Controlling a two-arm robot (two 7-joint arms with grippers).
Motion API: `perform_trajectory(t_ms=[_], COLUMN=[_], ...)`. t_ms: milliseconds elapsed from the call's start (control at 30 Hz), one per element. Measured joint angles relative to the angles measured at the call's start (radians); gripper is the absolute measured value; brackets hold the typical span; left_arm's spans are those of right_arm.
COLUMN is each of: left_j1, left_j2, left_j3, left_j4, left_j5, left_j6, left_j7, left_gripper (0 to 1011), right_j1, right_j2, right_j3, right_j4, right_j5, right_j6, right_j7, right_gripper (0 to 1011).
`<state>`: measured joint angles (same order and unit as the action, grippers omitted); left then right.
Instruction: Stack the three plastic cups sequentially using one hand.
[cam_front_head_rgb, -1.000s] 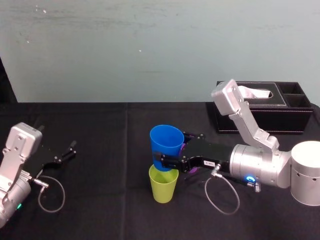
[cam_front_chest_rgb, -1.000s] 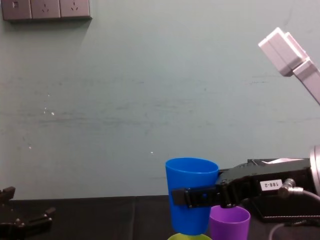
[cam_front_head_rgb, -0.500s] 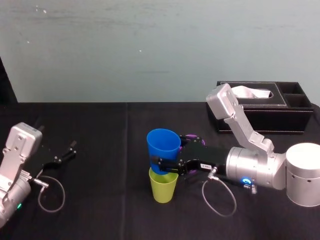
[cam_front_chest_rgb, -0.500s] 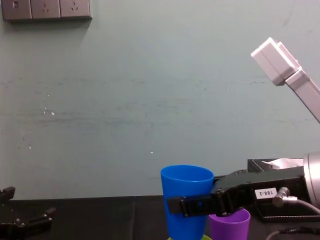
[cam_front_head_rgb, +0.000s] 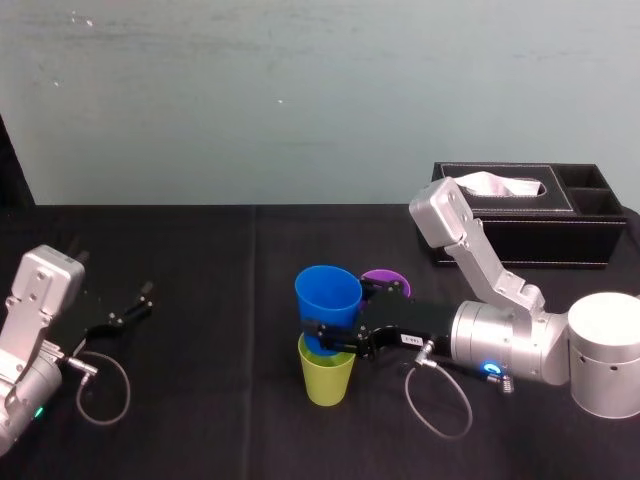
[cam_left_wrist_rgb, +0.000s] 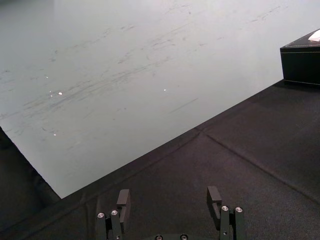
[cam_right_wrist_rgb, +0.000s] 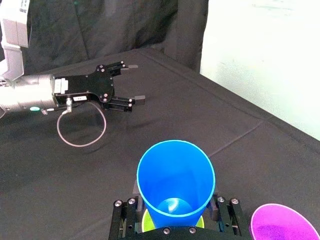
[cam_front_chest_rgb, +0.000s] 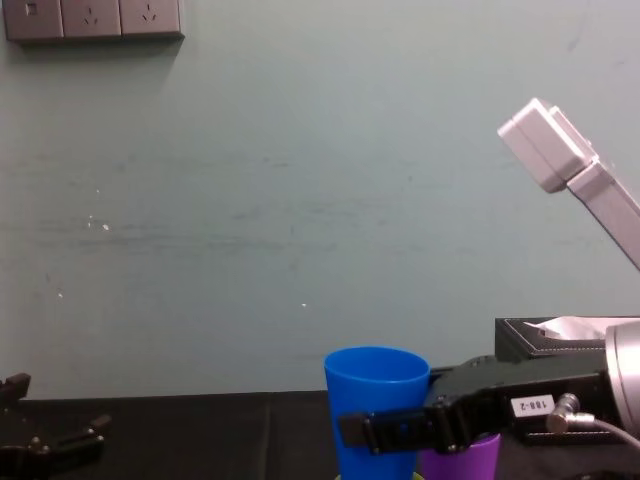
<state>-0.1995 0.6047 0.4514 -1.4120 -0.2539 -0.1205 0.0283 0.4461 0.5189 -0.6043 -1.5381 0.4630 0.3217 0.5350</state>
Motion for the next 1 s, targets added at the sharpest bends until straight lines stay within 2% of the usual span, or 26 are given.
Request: perform_trajectory(t_ms=[633,1000], left_j1=[0.000,0.000], left_j2=[0.000,0.000], left_j3=[0.000,0.000], left_j4=[0.000,0.000], left_j5=[0.000,0.000], left_j6=[0.000,0.000], left_j7=[0.000,0.000], left_gripper=[1000,1000], right_j1=[-0.004,-0.016], right_j2=[-0.011,-0.021], right_j3=[-0.015,-0.018], right_j4=[0.028,0.046], right_j5=[-0.024,-0.059], right_j6=[-0.010,-0.016], right_j7=[0.002,-0.015], right_gripper=[724,724])
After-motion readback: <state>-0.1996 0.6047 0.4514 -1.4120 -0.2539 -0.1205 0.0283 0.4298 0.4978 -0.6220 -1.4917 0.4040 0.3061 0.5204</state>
